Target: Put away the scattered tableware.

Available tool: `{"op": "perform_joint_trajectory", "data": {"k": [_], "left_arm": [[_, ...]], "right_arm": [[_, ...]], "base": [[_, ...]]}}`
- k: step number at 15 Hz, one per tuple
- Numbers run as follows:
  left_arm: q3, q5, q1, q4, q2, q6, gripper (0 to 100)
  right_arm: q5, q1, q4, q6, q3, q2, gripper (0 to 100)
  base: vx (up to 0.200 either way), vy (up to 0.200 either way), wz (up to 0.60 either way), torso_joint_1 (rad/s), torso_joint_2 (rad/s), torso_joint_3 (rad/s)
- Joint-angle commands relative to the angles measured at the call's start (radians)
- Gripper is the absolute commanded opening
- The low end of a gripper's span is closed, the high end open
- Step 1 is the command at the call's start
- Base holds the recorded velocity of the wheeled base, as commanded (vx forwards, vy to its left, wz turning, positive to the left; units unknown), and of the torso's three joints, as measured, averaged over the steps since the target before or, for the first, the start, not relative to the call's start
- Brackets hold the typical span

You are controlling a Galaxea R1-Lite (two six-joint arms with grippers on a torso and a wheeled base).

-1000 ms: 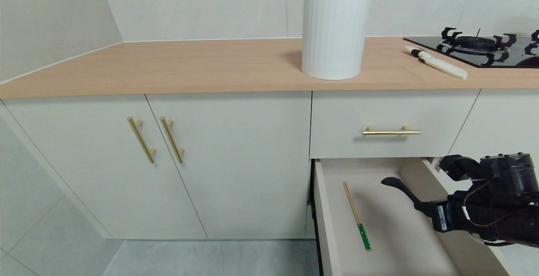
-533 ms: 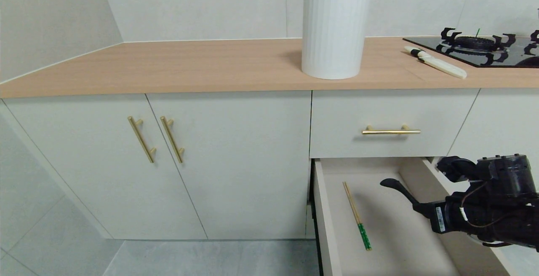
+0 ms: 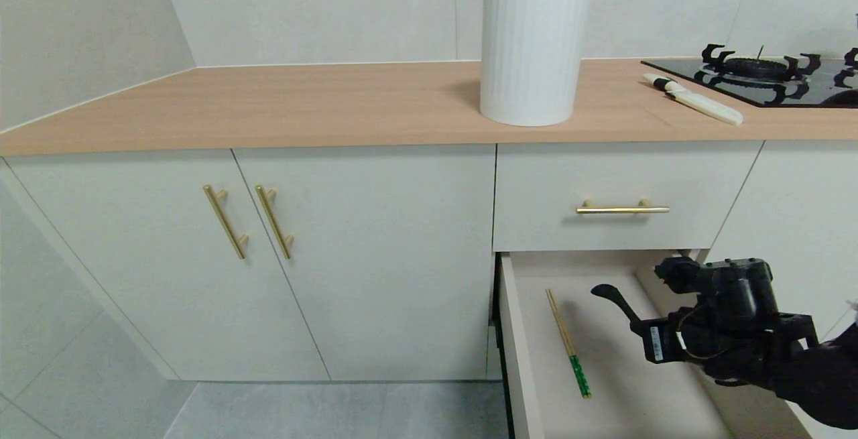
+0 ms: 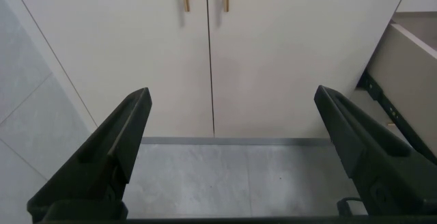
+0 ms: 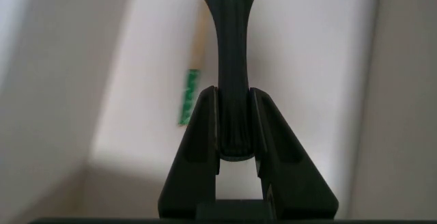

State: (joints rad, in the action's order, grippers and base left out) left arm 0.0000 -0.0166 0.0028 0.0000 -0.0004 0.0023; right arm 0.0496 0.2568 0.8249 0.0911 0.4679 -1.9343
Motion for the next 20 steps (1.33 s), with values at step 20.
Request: {"op": "perform_joint_trajectory", "data": {"k": [20], "left_arm": [[0.000, 0.000, 0.000, 0.000, 0.000, -0.001, 100]], "right_arm": [[0.084, -0.001, 0.244, 0.049, 0.054, -0.405, 0]], "base": [[0.000, 0.000, 0.00, 0.000, 0.00, 0.000]]}}
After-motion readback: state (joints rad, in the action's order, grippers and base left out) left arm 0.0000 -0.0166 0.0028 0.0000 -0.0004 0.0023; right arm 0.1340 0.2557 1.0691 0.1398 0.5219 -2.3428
